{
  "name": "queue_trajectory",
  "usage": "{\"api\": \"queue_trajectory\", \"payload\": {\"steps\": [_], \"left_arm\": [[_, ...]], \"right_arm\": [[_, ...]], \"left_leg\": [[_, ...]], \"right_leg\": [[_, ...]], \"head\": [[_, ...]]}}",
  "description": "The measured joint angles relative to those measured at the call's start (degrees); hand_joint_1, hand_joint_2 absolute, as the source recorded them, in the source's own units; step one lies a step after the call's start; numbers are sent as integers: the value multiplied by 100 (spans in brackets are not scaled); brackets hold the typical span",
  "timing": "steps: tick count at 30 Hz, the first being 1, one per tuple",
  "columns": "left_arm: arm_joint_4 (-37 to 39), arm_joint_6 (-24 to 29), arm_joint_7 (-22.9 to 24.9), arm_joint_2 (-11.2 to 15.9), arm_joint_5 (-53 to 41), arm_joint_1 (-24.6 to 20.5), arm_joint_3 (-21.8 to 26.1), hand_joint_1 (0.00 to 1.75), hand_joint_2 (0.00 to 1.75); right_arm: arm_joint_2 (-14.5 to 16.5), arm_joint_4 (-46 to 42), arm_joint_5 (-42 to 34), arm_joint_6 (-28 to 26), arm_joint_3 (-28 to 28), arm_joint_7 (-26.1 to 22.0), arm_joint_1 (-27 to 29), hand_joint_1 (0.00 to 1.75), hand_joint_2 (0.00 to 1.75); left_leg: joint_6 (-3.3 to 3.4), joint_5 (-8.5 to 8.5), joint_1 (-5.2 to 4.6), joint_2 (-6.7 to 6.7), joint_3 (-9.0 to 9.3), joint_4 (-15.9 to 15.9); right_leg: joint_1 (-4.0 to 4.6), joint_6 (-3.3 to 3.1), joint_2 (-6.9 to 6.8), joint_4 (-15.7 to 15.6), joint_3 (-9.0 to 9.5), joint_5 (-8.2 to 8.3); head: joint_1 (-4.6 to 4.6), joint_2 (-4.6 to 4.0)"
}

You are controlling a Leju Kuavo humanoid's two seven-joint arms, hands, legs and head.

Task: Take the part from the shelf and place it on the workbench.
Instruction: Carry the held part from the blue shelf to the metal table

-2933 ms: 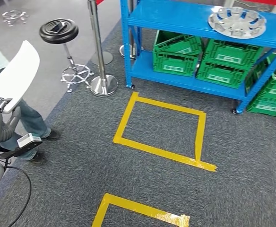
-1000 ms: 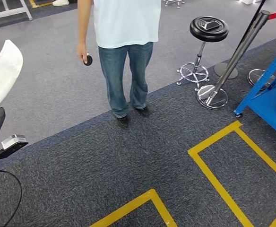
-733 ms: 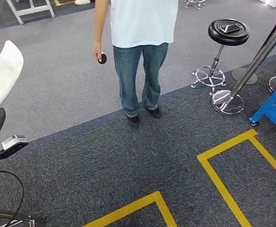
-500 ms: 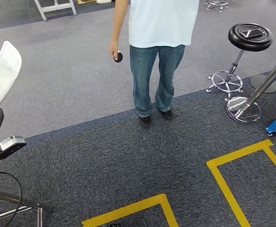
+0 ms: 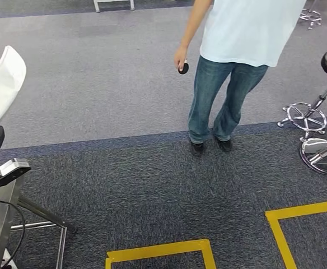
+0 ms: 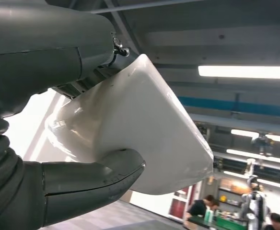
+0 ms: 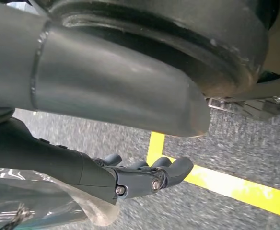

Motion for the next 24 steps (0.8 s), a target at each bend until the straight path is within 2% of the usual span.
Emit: {"api": "queue_trajectory", "payload": {"steps": [1, 2, 3, 4, 5, 6, 7, 8, 9, 10, 11, 12, 13, 14, 15, 16, 17, 18, 19, 20, 21, 22, 23, 24], "left_arm": [[8, 0, -1, -4, -1, -4, -7, 175, 175], [13, 0, -1, -7, -2, -12, -13, 175, 175], [18, 0, -1, -9, -2, -24, -16, 175, 175], [21, -1, -1, -15, -2, -37, -20, 175, 175], [25, -1, -1, -18, -3, -49, -23, 175, 175], [30, -1, -1, -18, -4, -54, -25, 175, 175], [34, -1, -1, -14, -5, -52, -25, 175, 175], [37, 0, -1, -5, -7, -47, -23, 175, 175], [40, -1, -1, 6, -8, -55, -23, 175, 175], [43, -1, -1, 12, -8, -74, -24, 175, 175], [46, -2, -1, 11, -8, -93, -26, 175, 175], [50, -3, -1, 7, -8, -110, -31, 175, 175], [57, -4, -1, -3, -9, -112, -35, 175, 175], [66, -5, -1, -10, -10, -106, -39, 175, 175], [75, -6, -1, -13, -12, -101, -42, 175, 175], [83, -7, 1, -13, -14, -102, -42, 175, 175], [87, -7, 2, -9, -16, -106, -42, 175, 175], [89, -7, 5, -4, -23, -115, -43, 175, 175], [89, -7, 10, -2, -30, -130, -44, 175, 175], [90, -6, 16, 4, -37, -145, -46, 175, 175], [92, -5, 24, 13, -45, -157, -49, 175, 175], [94, -5, 31, 26, -49, -165, -50, 175, 175], [96, -4, 35, 42, -51, -166, -51, 175, 175], [97, -4, 37, 59, -54, -177, -51, 175, 175]], "right_arm": [[1, -2, 0, 1, 2, 5, -2, 0, 0], [1, -3, 0, 1, 4, 8, -4, 0, 0], [0, -3, 0, 1, 7, 11, -6, 0, 0], [-1, -3, 0, 1, 10, 14, -6, 0, 0], [-1, -3, 0, 1, 16, 17, -6, 0, 0], [-1, -3, 1, 1, 22, 21, -6, 0, 0], [-1, -3, 1, 1, 27, 25, -9, 0, 0], [-1, -3, 1, 0, 31, 28, -12, 0, 0], [-1, -3, 1, -1, 33, 31, -14, 0, 0], [-1, -3, 1, -2, 34, 33, -14, 0, 0], [-1, -3, 2, -1, 36, 38, -10, 0, 0], [-1, -3, 3, 0, 37, 43, -2, 0, 0], [-1, -3, 3, 2, 39, 50, 5, 0, 0], [-1, -3, 5, 3, 40, 56, 10, 0, 0], [-1, -3, 9, 3, 42, 59, 10, 0, 0], [-1, -4, 13, 3, 42, 61, 8, 0, 0], [1, -4, 18, 3, 43, 61, 4, 0, 0], [3, -5, 22, 3, 43, 62, 1, 0, 0], [5, -6, 27, 3, 43, 62, -2, 0, 0], [7, -7, 34, 3, 44, 63, -5, 0, 0], [8, -9, 43, 3, 46, 65, -8, 0, 0], [10, -12, 53, 3, 50, 66, -13, 0, 0], [11, -15, 64, 2, 56, 67, -20, 0, 0], [12, -17, 73, 2, 64, 67, -27, 0, 0]], "left_leg": [[-3, -2, 1, -79, 4, 5], [-10, -7, 6, -155, 5, 12], [-26, -13, 5, -231, -5, 28], [-50, -13, 13, -302, -24, 40], [-83, -7, 24, -373, -47, 47], [-124, 7, 35, -444, -69, 45], [-165, 24, 52, -517, -83, 32], [-198, 17, 58, -503, -95, 38], [-224, -37, 53, -389, -131, 114], [-247, -149, 44, -217, -211, 296], [-266, -317, 40, -2, -347, 605], [-288, -499, 40, 146, -525, 993], [-308, -640, 48, 216, -695, 1358], [-322, -691, 56, 247, -801, 1585], [-330, -633, 62, 264, -801, 1595], [-330, -474, 64, 296, -680, 1368], [-319, -265, 60, 377, -469, 973], [-300, -125, 29, 539, -253, 575], [-262, -36, -2, 674, -89, 260], [-223, -15, -34, 768, -5, 85], [-184, -46, -65, 793, 7, 39], [-143, -41, -69, 714, -7, 25], [-110, -33, -60, 640, -7, 10], [-75, -23, -45, 568, -1, -7]], "right_leg": [[-2, -16, 37, -279, 91, 216], [-8, -34, 151, -701, 258, 468], [-25, -50, 303, -1107, 443, 648], [-35, -58, 429, -1406, 587, 753], [-40, -63, 515, -1573, 673, 784], [-36, -71, 508, -1612, 710, 763], [-26, -88, 439, -1630, 723, 768], [-26, -118, 362, -1659, 742, 781], [-26, -153, 281, -1690, 766, 793], [-26, -185, 194, -1722, 790, 803], [-17, -213, 104, -1739, 809, 801], [-5, -233, 17, -1742, 819, 788], [5, -246, -72, -1740, 826, 775], [13, -254, -162, -1739, 833, 761], [17, -255, -246, -1737, 842, 746], [20, -249, -327, -1736, 860, 730], [24, -237, -401, -1736, 886, 708], [36, -218, -466, -1735, 914, 686], [52, -191, -525, -1732, 935, 662], [70, -163, -589, -1729, 952, 640], [85, -135, -657, -1728, 965, 621], [92, -108, -731, -1730, 979, 603], [84, -78, -745, -1721, 982, 572], [69, -49, -640, -1660, 960, 517]], "head": [[1, 0], [1, 0], [-2, 0], [-2, 0], [-3, 0], [-3, 0], [-3, 0], [-6, 0], [-18, 0], [-30, 0], [-41, 0], [-49, 0], [-50, 0], [-50, 0], [-51, 0], [-51, 0], [-51, 0], [-52, 0], [-53, 0], [-50, 0], [-50, 0], [-51, 0], [-52, 0], [-48, 0]]}}
